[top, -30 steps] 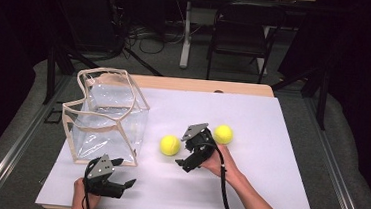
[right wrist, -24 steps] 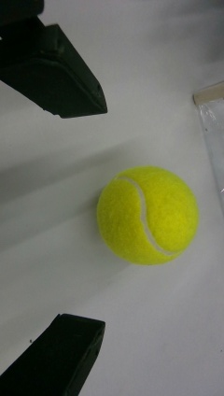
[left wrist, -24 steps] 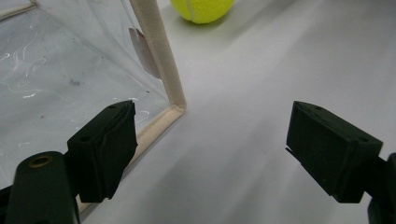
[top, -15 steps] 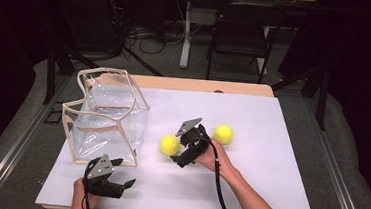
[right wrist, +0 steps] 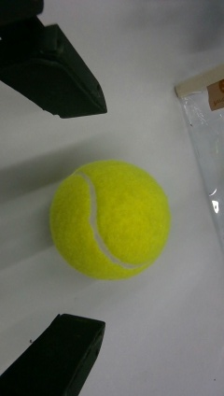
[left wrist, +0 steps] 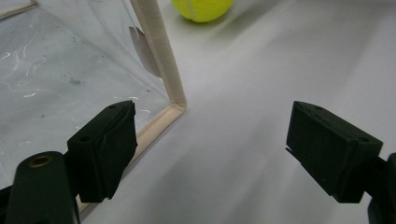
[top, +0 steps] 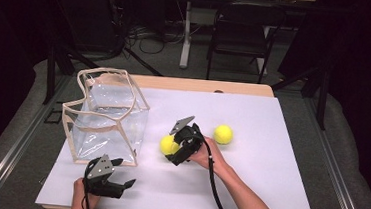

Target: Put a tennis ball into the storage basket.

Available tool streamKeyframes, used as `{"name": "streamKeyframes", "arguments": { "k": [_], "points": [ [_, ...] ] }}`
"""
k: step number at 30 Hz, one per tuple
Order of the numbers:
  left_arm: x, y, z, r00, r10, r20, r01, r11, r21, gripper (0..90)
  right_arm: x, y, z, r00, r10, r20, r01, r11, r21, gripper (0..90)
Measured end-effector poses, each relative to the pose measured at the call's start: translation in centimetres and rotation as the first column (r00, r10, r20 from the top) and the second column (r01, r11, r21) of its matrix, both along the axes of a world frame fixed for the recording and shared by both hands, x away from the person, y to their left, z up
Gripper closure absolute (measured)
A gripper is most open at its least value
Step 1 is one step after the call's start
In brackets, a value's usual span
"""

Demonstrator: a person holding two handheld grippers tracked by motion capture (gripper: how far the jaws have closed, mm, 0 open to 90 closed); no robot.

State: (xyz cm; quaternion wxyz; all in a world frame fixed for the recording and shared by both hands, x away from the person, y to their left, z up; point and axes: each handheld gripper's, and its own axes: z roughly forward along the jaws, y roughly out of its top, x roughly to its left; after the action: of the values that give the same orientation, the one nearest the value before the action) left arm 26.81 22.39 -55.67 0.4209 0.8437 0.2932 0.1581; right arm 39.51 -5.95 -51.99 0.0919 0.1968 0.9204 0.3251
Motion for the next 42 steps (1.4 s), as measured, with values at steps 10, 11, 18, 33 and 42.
{"name": "streamKeyframes", "arguments": {
  "k": [10,11,18,33,42],
  "points": [
    [0.0,0.0,0.0,1.0000,-0.001,-0.002,0.001,1.0000,-0.002,16.2,0.7,0.9,-0.8,0.9996,0.001,-0.030,-0.001,1.0000,-0.001,0.0],
    [0.0,0.0,0.0,1.0000,-0.001,-0.002,0.001,1.0000,-0.002,16.2,0.7,0.9,-0.9,0.9995,0.002,-0.032,-0.002,1.0000,-0.002,0.0],
    [0.1,-0.1,0.0,1.0000,-0.002,-0.001,0.002,1.0000,-0.001,16.2,1.0,1.4,-1.1,0.9992,0.006,-0.041,-0.006,1.0000,-0.006,0.0],
    [0.0,0.0,0.0,1.0000,0.000,-0.003,0.000,1.0000,-0.001,16.2,1.3,1.6,-1.6,0.9991,-0.004,-0.043,0.003,0.9997,-0.026,14.5],
    [0.0,0.0,0.0,1.0000,-0.002,-0.003,0.002,1.0000,0.001,16.2,1.4,1.7,-1.7,0.9989,-0.017,-0.044,0.015,0.9992,-0.038,25.6]
  ]
}}
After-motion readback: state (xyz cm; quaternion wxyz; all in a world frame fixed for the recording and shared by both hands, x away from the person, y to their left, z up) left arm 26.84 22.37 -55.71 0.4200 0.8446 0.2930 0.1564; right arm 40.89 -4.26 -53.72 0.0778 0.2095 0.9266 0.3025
